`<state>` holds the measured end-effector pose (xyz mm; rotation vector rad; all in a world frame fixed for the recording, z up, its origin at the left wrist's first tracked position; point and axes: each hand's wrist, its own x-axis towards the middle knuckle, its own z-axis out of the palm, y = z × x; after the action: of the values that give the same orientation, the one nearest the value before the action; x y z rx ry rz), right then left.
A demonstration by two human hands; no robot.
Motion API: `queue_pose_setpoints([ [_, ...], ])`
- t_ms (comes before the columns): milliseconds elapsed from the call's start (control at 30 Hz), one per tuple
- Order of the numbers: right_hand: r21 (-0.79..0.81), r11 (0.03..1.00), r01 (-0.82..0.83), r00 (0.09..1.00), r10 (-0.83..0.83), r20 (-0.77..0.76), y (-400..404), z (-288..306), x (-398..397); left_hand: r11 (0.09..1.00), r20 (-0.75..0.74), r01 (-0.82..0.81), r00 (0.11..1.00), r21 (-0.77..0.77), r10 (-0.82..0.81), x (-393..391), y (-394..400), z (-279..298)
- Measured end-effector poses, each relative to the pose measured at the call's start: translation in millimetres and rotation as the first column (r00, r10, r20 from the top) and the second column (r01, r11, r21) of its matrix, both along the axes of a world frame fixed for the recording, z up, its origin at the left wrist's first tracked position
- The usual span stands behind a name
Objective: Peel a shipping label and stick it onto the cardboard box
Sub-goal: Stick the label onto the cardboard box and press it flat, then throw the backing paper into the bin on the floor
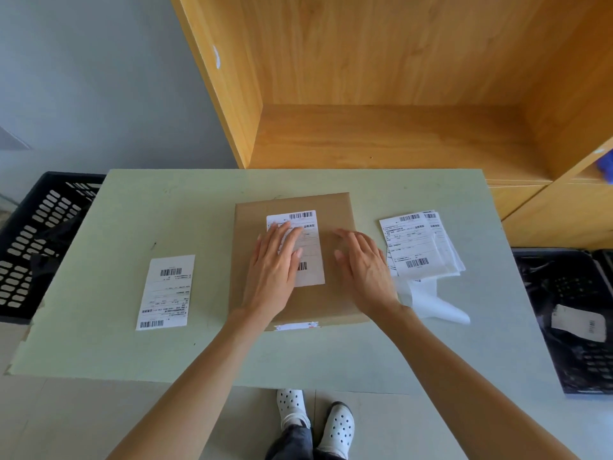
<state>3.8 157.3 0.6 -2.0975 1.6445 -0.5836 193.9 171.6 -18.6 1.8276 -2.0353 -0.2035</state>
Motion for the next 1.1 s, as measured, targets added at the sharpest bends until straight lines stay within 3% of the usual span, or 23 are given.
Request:
queue_pose_setpoints([
  [433,0.021,0.988,0.152,0.983,-0.149,-0.103,-22.0,1.1,-107.5,0.952,0.014,0.305,0.952,-0.034,-0.304,-121.9,-67.2,20.5],
  [667,0.081,0.967,0.241,0.970,-0.239,-0.034,0.7,-17.9,-176.8,0.886,0.059,0.461,0.885,0.035,-0.463,-187.7,-76.5,4.0],
  [800,0.207,0.971,0.123,0.991,-0.131,0.024,18.5,-24.4,-201.6,0.849,0.067,0.519,0.848,0.099,-0.526,-212.0,-80.7,-3.6],
  [900,0.314,0.949,0.022,1.000,-0.018,-0.014,29.0,-32.8,-209.4,0.794,0.057,0.585,0.798,0.167,-0.600,-225.5,-85.6,-10.4],
  [1000,0.319,0.947,0.028,0.995,0.003,-0.096,29.6,-48.4,-211.4,0.731,0.076,0.631,0.741,0.260,-0.667,-235.0,-93.7,-18.0],
  [1100,0.299,0.953,0.048,0.986,0.001,-0.164,23.6,-57.7,-212.5,0.705,0.029,0.625,0.741,0.337,-0.671,-244.0,-105.6,-17.0],
])
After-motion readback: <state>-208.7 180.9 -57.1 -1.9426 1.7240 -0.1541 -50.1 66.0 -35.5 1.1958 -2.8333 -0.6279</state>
